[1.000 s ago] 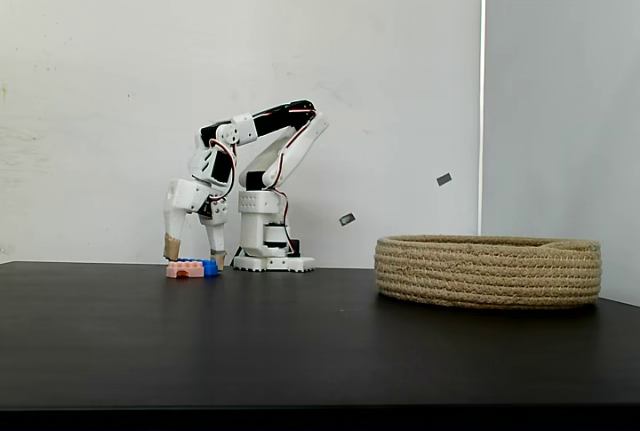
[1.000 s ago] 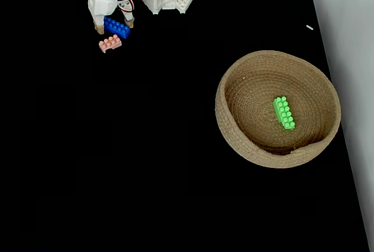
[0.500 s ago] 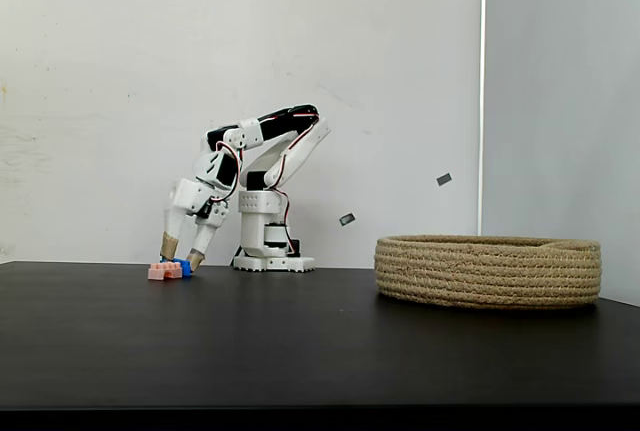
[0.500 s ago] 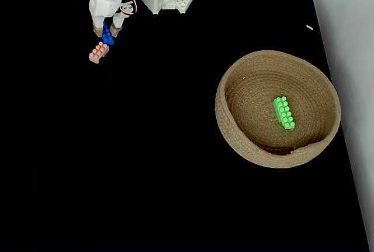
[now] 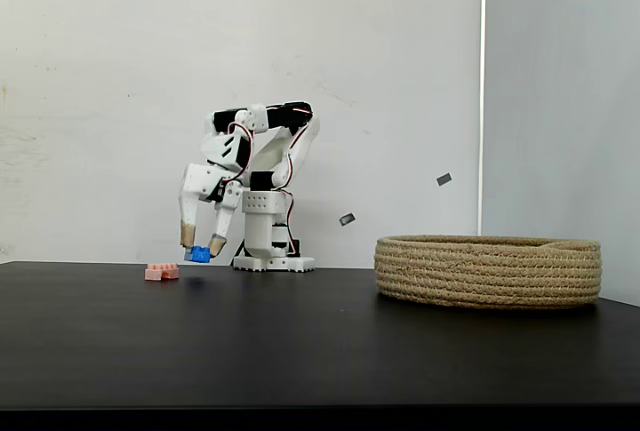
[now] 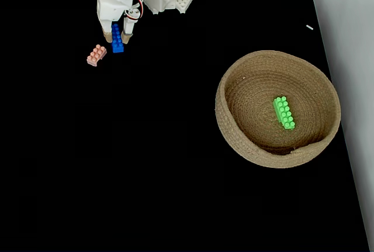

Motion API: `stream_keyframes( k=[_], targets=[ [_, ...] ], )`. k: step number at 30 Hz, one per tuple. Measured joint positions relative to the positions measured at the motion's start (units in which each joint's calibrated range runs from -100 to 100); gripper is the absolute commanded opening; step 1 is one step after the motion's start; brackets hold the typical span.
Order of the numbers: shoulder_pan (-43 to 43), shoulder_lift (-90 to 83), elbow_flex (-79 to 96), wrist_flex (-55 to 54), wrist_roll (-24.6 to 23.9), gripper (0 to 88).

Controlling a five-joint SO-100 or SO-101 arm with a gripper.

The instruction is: Place the lego blocks in the tray

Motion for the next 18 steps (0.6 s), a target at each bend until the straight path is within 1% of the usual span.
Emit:
stream_keyframes(
  k=[6, 13, 18],
  targets=[
    [-13.5, 1.0, -13.6, 1.2, -10.6, 0.0],
    [-31.4, 9.0, -29.1, 1.2, -23.7, 0.0],
    [-41.7, 16.9, -37.6, 1.2, -30.0, 0.0]
  ],
)
